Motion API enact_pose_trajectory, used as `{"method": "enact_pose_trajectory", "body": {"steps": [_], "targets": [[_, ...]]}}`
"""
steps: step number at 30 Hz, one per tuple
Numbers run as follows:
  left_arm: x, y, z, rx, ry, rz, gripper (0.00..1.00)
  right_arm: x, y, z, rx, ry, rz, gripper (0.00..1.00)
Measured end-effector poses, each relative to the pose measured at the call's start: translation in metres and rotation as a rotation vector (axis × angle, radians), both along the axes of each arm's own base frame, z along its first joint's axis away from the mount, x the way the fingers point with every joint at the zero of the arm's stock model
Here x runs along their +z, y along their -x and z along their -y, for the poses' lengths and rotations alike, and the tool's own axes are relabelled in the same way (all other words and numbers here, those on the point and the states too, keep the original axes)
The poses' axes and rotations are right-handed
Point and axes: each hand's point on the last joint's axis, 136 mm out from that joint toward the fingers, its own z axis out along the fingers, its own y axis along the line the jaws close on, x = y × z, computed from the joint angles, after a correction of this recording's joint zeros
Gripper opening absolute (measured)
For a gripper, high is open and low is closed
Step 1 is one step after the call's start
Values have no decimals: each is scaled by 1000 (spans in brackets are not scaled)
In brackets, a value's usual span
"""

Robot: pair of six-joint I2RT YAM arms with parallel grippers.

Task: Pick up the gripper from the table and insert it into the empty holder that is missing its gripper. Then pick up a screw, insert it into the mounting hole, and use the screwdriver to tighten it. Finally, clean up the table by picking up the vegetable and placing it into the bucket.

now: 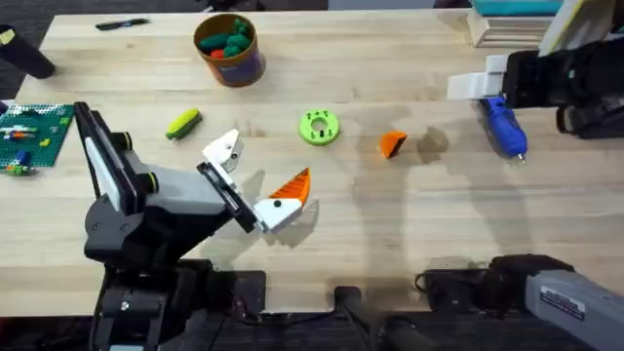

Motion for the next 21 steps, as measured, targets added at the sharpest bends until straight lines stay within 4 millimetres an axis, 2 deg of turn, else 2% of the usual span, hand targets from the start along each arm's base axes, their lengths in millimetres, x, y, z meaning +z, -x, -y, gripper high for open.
{"method": "enact_pose_trajectory", "body": {"steps": [16, 21], "targets": [[0, 2, 2, -18, 1, 1, 888, 0, 0, 0, 0, 0, 1, 994], [0, 3, 2, -19, 1, 1, 888, 4, -6, 0, 0, 0, 29, 994]]}}
